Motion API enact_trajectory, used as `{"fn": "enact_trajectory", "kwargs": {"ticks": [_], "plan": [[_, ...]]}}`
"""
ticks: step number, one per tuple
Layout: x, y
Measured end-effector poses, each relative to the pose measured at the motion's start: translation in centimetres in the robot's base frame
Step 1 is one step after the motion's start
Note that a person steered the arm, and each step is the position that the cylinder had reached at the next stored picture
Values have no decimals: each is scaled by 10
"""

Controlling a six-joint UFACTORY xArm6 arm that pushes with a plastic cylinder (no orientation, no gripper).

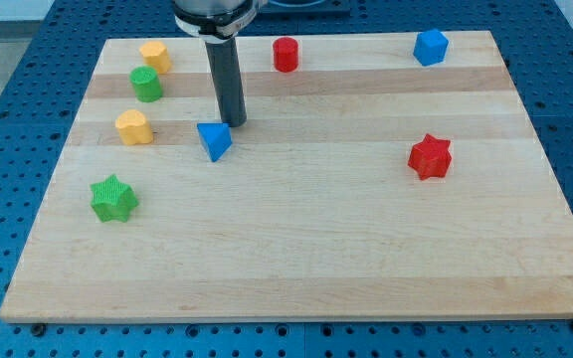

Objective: Move the blue triangle to the top right of the green star

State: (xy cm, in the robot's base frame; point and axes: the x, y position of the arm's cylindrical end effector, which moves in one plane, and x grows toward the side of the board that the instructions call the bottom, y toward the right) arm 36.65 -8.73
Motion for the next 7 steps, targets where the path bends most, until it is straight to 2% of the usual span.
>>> {"fn": "enact_trajectory", "kwargs": {"ticks": [3,7], "plan": [[6,-33],[40,-47]]}}
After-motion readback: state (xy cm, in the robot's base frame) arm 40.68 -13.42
